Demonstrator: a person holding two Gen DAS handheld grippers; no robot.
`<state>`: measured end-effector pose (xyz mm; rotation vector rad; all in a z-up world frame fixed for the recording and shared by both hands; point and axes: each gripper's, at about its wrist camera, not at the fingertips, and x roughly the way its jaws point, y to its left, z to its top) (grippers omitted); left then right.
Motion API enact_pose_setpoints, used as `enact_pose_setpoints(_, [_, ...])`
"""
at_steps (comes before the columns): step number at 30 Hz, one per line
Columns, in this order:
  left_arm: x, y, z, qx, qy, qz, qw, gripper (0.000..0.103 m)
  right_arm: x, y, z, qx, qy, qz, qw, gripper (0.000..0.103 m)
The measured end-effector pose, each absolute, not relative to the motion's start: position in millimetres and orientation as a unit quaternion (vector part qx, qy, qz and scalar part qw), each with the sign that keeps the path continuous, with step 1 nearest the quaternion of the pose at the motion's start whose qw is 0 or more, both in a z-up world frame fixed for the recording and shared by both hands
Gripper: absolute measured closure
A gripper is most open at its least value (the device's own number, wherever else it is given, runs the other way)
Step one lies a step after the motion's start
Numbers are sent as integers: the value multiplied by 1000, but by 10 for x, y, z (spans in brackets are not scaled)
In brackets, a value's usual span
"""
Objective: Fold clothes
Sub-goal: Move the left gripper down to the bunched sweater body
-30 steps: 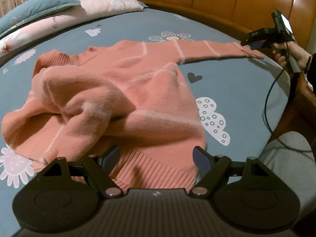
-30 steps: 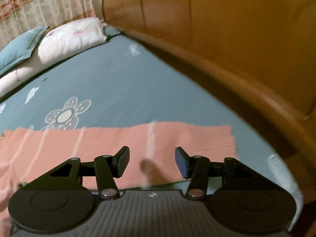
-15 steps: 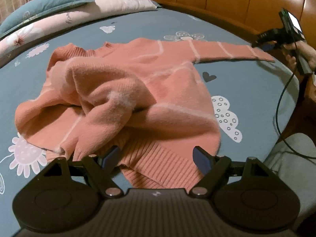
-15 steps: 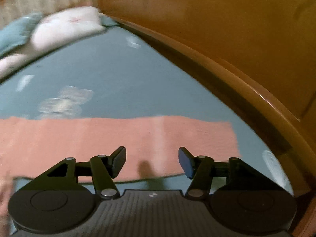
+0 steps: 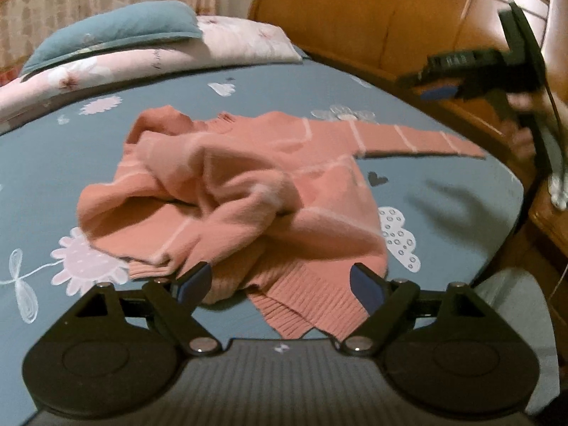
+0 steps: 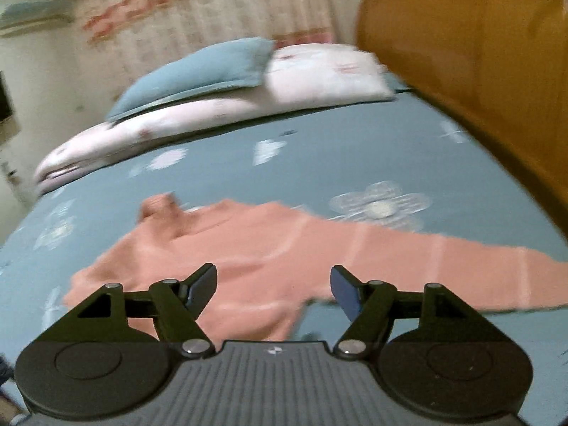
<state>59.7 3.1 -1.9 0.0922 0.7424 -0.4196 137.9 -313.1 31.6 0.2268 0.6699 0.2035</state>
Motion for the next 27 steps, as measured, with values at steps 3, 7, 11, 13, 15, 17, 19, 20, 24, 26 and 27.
enact_pose_setpoints(3, [547,190,4,23,353,-191,916,18,1194,-2744,113,114,330,133,928,28])
enact_pose_setpoints(7, [465,370,40,12,342,-178,923,18,938,-2279,-195,107,345,154,920,28])
enact_pose_setpoints(11, [464,508,74,2,337,-168,926,18,752,-1942,-416,88,339,183,918,28])
enact_pose_setpoints(13, [540,593,59,-13,334,-165,928,18,695,-1834,-488,72,328,198,921,28])
enact_pose_setpoints(15, [673,686,29,-27,343,-150,927,18,668,-1791,-552,63,314,215,923,28])
enact_pose_setpoints(17, [840,814,-3,-49,351,-133,925,18,697,-1789,-636,61,301,232,923,28])
enact_pose_setpoints(19, [1019,966,-62,-85,367,-116,919,18,730,-1827,-721,70,290,244,923,26])
enact_pose_setpoints(20, [1121,1054,-108,-109,377,-105,914,18,747,-1858,-781,83,284,249,922,24])
enact_pose_setpoints(24, [1436,1301,-284,-178,406,-68,894,24,821,-1990,-1042,141,283,259,913,23])
enact_pose_setpoints(26, [1530,1342,-351,-197,415,-63,886,30,886,-1987,-1057,145,295,258,908,21])
enact_pose_setpoints(27, [1583,1342,-389,-203,421,-61,882,36,904,-1987,-1053,146,294,263,907,18])
